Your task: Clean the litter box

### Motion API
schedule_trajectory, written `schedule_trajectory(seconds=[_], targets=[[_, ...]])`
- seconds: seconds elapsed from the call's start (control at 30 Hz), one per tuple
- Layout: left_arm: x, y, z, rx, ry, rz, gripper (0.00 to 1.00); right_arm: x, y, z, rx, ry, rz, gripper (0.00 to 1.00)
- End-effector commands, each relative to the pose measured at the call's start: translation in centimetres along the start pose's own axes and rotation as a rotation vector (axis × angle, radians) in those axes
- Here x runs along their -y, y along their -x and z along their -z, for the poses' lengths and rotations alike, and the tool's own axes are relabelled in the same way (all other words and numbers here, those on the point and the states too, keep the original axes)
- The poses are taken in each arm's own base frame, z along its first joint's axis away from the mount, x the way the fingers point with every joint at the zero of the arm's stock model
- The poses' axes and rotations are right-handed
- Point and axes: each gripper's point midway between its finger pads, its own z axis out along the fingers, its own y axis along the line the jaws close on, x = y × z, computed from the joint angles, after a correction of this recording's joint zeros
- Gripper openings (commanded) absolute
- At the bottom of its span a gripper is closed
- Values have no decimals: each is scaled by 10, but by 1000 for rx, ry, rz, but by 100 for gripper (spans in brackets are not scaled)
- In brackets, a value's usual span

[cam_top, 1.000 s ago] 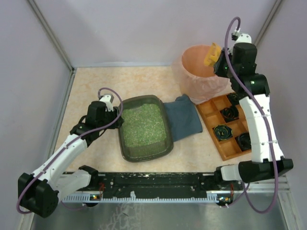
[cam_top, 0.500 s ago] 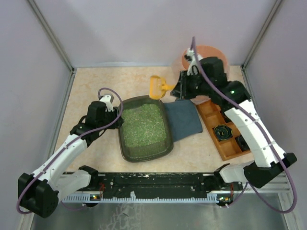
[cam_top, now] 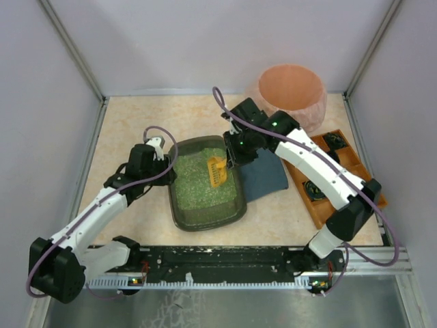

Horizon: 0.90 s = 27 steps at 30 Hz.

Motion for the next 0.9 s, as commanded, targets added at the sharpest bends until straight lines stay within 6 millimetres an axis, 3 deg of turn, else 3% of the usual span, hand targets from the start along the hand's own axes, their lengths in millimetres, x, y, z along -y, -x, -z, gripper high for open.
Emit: schedule_trajectory(seconds=[0.0, 0.37, 0.87], targets=[[6, 2, -1, -17, -20, -3, 48, 4, 0, -3, -24, -85, -11, 0], [9, -9, -9, -81, -36, -13, 46, 22, -22, -34, -114, -157, -63, 0], [15, -23, -18, -163, -73, -11, 45, 18, -51, -73, -107, 114, -261, 0]])
